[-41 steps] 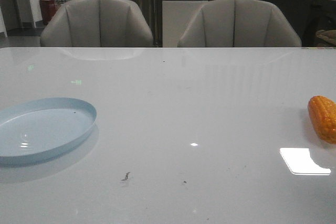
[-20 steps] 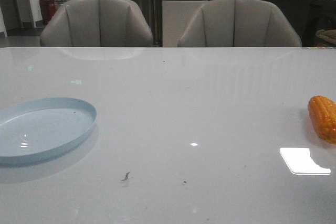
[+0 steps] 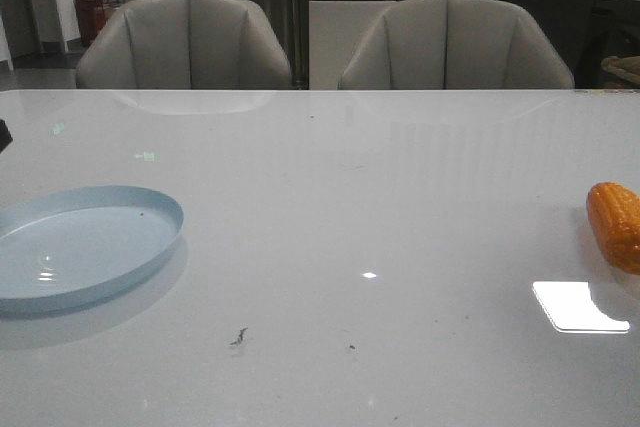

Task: Place corn on plate with both arms
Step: 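Lower the left gripper to the rim of the pale blue plate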

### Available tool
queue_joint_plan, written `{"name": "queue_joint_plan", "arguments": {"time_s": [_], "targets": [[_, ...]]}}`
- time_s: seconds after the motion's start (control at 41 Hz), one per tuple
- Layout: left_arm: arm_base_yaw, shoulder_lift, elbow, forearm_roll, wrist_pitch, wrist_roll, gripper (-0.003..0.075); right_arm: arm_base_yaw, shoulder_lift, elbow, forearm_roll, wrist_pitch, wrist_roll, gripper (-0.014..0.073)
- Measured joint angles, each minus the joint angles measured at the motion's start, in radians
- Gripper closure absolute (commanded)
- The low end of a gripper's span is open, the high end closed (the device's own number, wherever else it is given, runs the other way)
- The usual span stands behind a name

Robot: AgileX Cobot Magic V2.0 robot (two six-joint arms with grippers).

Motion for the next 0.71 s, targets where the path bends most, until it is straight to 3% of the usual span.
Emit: {"name": "queue_joint_plan", "arguments": {"time_s": [0.293, 0.61, 0.707], "targets": [[0.000, 0.021, 0.000, -0.016, -0.042, 0.000, 0.0448, 0.000, 0.213, -0.085, 0.000, -0.017, -0.007, 0.0033], [-0.020, 0.069, -0.006, -0.036, -0.059, 0.000, 0.0454, 0.000, 0.289, -0.089, 0.000, -0.040, -0.007, 0.0033], [-0.035, 0.075, -0.011, -0.036, -0.065, 0.000, 0.0522, 0.000, 0.294, -0.089, 0.000, -0.040, -0.007, 0.0033]]}}
